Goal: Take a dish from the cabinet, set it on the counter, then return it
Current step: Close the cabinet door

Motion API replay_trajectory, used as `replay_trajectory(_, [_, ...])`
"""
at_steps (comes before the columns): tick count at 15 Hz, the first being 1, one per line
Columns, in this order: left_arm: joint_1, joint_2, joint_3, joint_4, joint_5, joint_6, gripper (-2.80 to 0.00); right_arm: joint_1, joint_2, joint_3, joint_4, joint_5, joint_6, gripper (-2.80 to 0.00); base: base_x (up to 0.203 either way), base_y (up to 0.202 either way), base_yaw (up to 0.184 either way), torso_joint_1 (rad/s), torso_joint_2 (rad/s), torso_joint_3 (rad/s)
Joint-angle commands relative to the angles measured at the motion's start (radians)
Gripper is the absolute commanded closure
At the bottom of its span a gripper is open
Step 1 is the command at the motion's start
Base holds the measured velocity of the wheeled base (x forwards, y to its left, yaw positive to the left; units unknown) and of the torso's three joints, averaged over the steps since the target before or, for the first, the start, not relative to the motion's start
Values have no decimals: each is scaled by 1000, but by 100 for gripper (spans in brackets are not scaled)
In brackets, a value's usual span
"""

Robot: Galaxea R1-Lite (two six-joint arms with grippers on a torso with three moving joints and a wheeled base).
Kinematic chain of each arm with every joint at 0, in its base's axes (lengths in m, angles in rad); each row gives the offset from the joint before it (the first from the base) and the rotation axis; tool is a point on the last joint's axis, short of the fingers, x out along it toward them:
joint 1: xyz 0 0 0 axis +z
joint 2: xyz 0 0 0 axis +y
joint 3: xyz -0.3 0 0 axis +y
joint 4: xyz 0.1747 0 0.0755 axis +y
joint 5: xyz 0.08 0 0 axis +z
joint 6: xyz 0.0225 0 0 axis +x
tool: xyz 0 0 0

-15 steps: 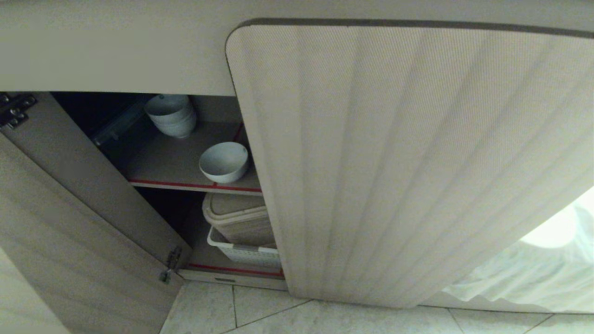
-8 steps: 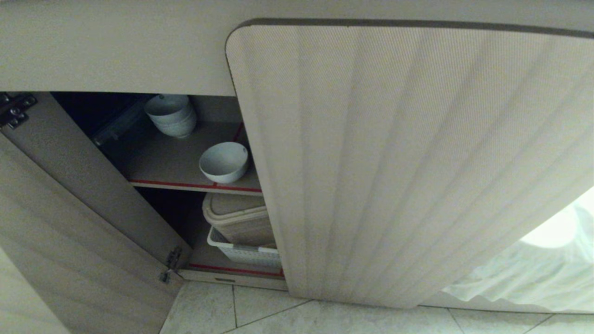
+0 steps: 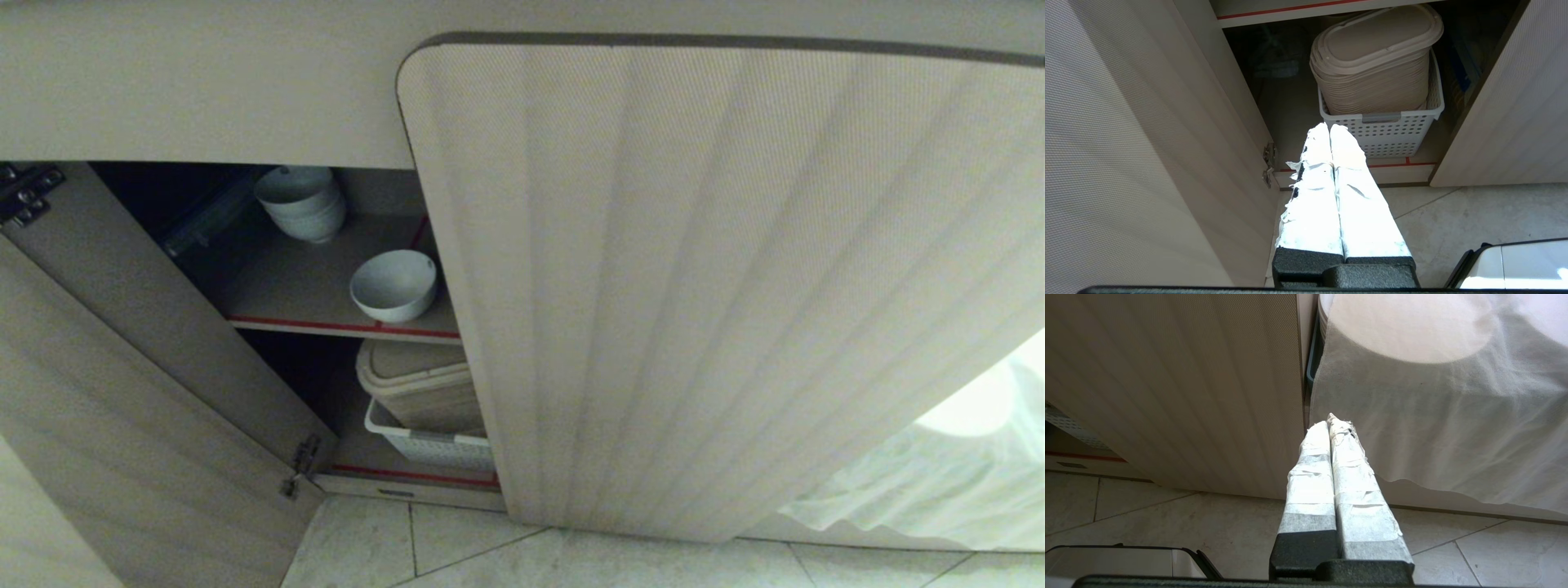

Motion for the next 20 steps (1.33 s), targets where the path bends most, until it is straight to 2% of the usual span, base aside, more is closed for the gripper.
replay_trajectory(1, [0, 0, 0, 0, 0, 0, 0, 0, 0, 0, 0, 0, 0, 0, 0, 0, 0, 0, 0, 0])
replay_trajectory(17, [0, 0, 0, -2, 0, 3, 0, 0, 0, 0, -1, 0, 1, 0, 0, 0, 0, 0, 0, 0])
replay_trajectory(20, [0, 0, 0, -3, -2, 2, 0, 0, 0, 0, 0, 0, 0, 0, -155, 0, 0, 3, 4, 0])
